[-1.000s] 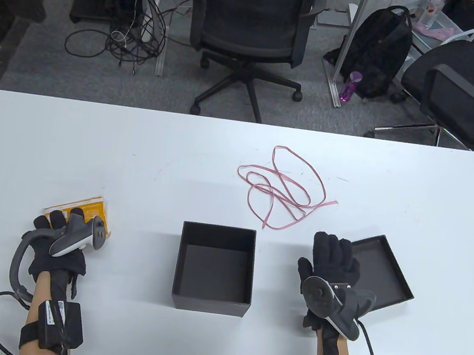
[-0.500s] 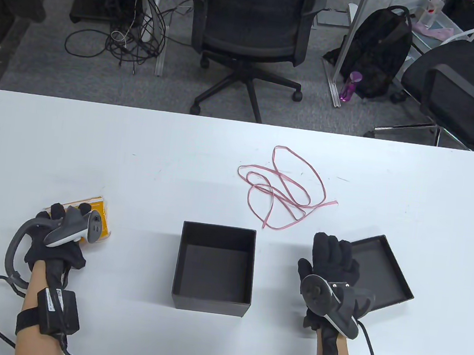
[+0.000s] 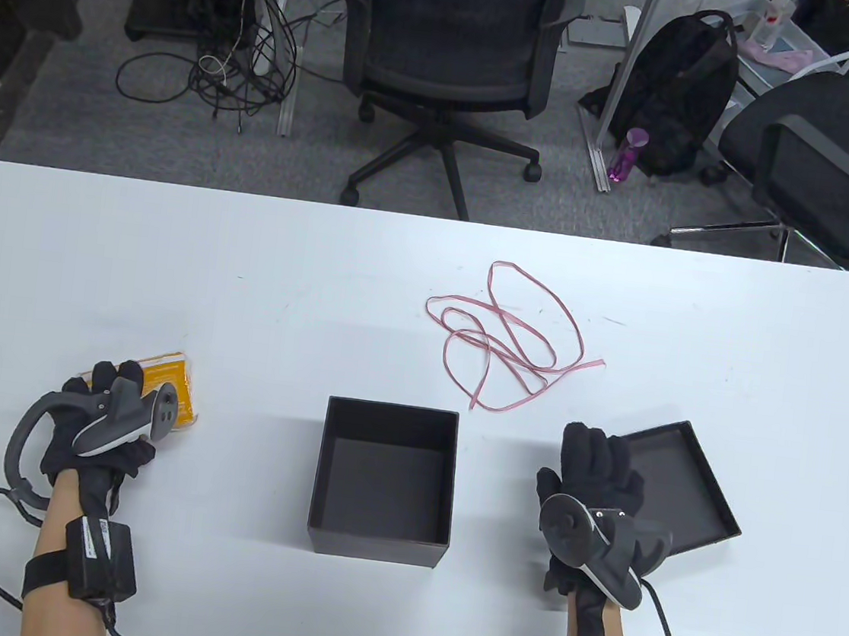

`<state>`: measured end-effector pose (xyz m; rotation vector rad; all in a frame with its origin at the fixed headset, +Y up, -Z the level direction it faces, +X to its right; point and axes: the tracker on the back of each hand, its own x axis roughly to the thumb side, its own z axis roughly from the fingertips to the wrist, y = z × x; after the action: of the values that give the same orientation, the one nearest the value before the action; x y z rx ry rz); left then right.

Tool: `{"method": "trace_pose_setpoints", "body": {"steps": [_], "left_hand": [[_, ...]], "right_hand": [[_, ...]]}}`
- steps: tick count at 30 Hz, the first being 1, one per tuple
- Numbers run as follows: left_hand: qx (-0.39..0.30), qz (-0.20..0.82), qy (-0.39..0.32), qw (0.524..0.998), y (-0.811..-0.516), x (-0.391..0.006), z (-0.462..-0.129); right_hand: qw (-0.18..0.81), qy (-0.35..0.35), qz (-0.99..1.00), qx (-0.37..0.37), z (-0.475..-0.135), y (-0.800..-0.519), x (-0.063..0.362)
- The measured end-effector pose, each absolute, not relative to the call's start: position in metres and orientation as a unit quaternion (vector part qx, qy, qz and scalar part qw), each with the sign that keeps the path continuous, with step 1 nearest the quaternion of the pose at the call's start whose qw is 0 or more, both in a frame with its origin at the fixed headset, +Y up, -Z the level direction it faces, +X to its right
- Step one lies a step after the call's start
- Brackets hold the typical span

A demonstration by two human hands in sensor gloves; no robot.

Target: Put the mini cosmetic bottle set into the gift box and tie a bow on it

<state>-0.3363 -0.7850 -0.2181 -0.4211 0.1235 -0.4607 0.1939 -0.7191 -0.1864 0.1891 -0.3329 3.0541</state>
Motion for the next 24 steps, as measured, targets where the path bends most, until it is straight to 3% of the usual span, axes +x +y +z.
{"method": "trace_pose_setpoints", "body": {"steps": [8, 18, 24], "left_hand": [[-0.111, -0.253, 0.063, 0.959, -0.791, -0.337, -0.214], [-0.054, -0.128, 0.110, 0.984, -0.774, -0.349, -0.208], [0.034, 0.054, 0.109, 0.992, -0.736, -0.328, -0.205]], "right_hand": [[0.029, -0.109, 0.992, 0.060, -0.186, -0.720, 0.195], [0.020, -0.110, 0.992, 0.061, -0.185, -0.719, 0.193], [0.026, -0.115, 0.992, 0.056, -0.185, -0.718, 0.196]]}}
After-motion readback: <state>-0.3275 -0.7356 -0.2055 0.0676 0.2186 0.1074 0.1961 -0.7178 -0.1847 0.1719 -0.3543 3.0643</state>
